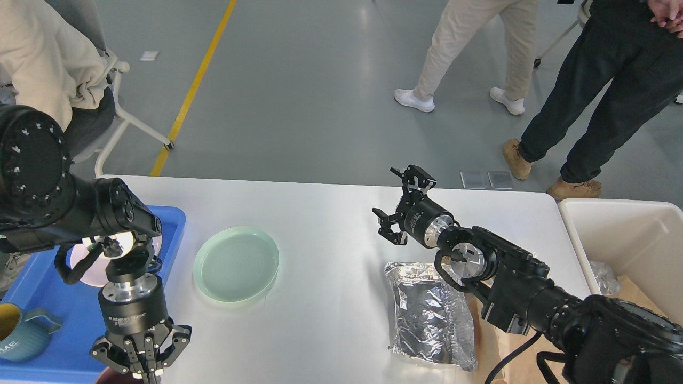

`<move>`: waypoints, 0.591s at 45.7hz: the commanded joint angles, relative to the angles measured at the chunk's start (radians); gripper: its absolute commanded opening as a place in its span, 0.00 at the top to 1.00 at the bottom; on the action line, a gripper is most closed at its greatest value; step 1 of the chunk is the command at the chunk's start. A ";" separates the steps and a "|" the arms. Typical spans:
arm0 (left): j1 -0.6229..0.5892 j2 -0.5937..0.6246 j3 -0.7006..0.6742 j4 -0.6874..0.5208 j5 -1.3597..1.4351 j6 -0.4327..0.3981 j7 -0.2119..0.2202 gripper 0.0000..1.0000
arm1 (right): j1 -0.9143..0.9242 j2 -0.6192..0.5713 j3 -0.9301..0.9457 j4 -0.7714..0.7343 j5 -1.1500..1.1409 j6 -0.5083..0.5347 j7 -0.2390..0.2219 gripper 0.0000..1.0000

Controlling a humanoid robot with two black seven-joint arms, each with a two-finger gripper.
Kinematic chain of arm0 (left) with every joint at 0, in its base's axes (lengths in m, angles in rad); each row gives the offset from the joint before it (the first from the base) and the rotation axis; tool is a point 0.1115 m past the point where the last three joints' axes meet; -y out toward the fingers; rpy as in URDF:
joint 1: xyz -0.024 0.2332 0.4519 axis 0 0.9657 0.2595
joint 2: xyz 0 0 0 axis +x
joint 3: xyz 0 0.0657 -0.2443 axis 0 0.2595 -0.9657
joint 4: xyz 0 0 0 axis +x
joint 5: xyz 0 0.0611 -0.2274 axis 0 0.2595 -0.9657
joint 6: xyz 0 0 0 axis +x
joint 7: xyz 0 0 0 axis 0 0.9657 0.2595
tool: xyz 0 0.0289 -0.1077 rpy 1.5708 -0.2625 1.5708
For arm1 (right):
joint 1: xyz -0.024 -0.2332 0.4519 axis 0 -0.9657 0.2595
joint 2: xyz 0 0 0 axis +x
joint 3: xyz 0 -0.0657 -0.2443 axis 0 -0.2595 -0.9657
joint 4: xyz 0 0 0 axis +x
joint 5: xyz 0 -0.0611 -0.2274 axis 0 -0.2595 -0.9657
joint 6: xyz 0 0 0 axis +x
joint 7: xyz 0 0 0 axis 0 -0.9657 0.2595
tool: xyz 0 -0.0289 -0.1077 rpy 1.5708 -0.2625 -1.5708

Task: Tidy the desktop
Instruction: 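Grasp the dark purple mug with the left gripper, then lift the purple mug and set it on the blue tray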

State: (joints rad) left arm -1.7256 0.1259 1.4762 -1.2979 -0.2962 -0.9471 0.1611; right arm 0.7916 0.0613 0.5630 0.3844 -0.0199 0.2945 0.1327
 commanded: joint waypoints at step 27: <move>-0.155 0.126 0.162 0.074 0.068 -0.013 0.035 0.99 | 0.000 0.000 0.000 0.001 0.000 0.000 -0.001 0.00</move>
State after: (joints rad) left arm -1.9325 0.2161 1.6269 -1.2587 -0.2322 -0.9600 0.1922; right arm 0.7916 0.0614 0.5630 0.3851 -0.0199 0.2945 0.1327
